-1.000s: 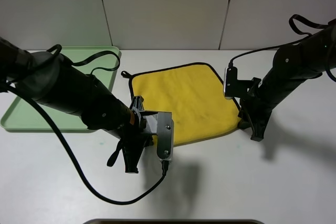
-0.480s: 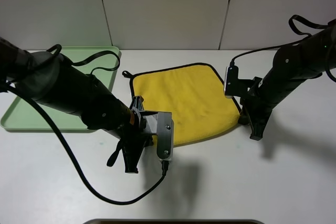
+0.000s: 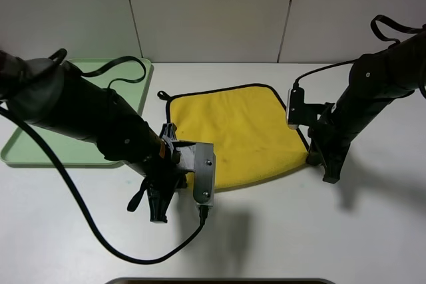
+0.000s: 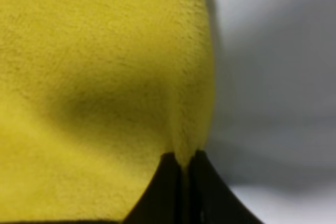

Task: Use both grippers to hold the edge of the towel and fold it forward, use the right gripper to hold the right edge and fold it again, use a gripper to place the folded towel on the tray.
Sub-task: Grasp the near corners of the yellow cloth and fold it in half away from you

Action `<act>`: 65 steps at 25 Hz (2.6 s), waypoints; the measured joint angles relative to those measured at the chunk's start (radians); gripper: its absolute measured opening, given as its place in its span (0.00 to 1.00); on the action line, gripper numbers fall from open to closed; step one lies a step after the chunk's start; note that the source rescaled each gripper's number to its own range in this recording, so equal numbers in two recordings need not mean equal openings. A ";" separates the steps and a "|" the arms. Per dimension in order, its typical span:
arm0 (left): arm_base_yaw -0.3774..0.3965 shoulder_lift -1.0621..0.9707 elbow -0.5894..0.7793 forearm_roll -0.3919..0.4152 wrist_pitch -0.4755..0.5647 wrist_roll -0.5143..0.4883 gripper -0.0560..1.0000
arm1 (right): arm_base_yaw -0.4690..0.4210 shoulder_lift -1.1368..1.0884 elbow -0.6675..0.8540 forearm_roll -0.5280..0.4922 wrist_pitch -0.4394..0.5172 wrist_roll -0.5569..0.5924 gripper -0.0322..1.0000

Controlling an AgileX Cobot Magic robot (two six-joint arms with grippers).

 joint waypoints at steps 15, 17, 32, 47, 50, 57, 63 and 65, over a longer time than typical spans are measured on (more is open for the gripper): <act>0.000 -0.269 0.001 0.000 0.162 -0.002 0.05 | 0.000 -0.195 0.001 0.000 0.124 0.060 0.03; 0.000 -0.290 0.001 0.000 0.178 -0.004 0.05 | 0.000 -0.233 0.001 0.000 0.136 0.066 0.03; 0.000 -0.421 -0.001 0.023 0.280 -0.042 0.05 | 0.003 -0.447 0.002 -0.024 0.280 0.132 0.03; 0.000 -0.470 -0.045 0.054 0.364 -0.091 0.05 | 0.003 -0.496 0.002 -0.041 0.329 0.171 0.03; 0.000 -0.470 -0.045 0.109 0.364 -0.148 0.05 | 0.003 -0.496 0.002 -0.045 0.316 0.171 0.03; 0.033 -0.464 -0.045 0.258 0.344 -0.309 0.05 | 0.003 -0.496 0.002 -0.045 0.233 0.171 0.03; 0.078 -0.400 -0.049 0.269 0.311 -0.325 0.05 | 0.003 -0.453 0.002 -0.045 0.188 0.171 0.03; 0.082 -0.387 -0.053 0.269 0.298 -0.325 0.05 | 0.003 -0.426 0.002 -0.047 0.169 0.171 0.03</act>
